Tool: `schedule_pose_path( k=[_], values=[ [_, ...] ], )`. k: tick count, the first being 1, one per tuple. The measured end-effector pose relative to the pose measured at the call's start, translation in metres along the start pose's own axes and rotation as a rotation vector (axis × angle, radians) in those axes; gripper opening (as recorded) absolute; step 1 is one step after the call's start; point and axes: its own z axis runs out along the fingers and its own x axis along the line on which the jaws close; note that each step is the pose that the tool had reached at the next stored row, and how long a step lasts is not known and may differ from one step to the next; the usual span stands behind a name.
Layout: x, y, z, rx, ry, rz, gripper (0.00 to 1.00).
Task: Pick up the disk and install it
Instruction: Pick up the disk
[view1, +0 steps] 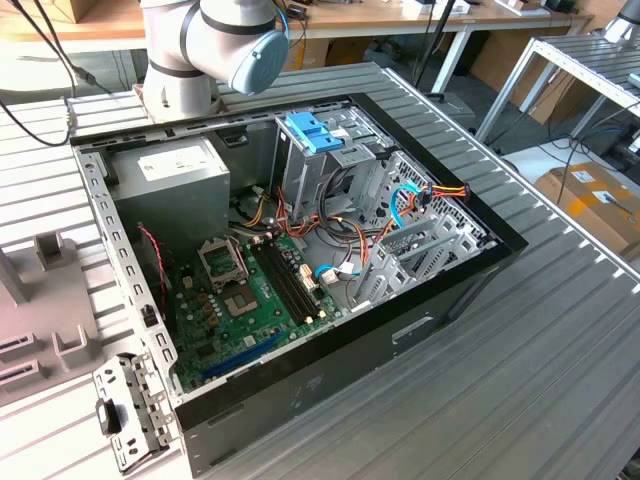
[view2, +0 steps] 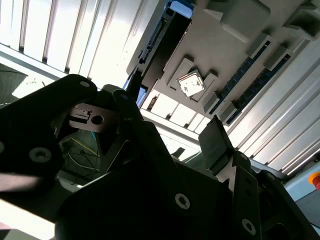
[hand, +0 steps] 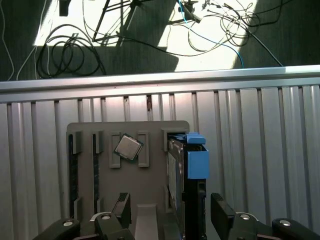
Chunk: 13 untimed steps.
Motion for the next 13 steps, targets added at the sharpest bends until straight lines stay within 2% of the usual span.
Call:
schedule_pose_path(
  k=[13],
  values=[
    [-0.0013, 0.0003, 0.0024, 0.0000, 0.0000, 0.000, 0.74]
  ],
)
